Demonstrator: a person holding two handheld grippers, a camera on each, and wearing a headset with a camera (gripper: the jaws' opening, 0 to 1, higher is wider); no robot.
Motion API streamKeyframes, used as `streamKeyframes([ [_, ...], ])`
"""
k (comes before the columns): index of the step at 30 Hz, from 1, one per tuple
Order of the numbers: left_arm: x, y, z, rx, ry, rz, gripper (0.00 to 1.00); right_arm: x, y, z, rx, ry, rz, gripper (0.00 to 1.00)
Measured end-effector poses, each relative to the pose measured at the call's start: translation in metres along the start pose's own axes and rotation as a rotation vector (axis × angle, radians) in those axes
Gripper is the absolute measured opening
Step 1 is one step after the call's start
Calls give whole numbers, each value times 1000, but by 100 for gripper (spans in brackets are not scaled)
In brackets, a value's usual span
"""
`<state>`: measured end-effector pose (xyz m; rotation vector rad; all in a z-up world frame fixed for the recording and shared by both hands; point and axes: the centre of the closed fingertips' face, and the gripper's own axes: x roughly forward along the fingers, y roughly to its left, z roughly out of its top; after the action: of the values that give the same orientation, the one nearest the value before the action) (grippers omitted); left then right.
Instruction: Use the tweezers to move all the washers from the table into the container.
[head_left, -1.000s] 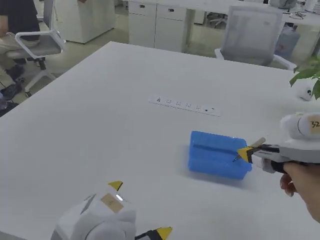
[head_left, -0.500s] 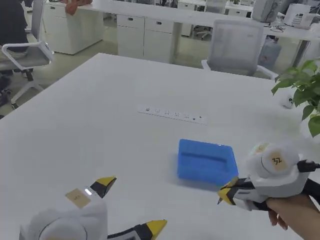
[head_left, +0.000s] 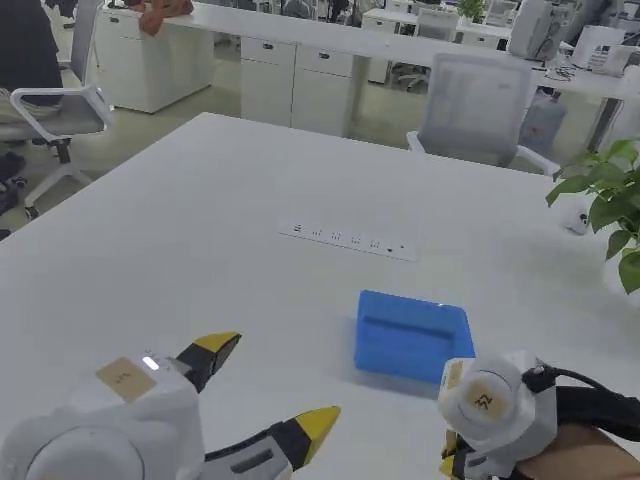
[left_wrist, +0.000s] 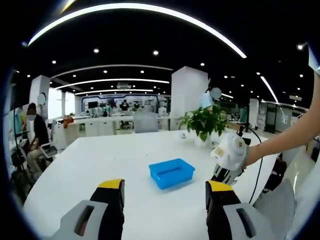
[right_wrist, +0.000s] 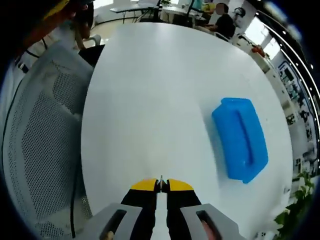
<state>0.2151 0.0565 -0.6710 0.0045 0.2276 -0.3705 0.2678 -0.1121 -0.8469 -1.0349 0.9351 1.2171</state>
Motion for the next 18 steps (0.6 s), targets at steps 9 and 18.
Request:
streamKeyframes([
  [9,-18,13,-2,-38,29,47,64,14,5,11,-58,-11,22,2],
  [18,-18,10,-10,-39,71,46,62,33,16,16,-90,-82,22,3],
])
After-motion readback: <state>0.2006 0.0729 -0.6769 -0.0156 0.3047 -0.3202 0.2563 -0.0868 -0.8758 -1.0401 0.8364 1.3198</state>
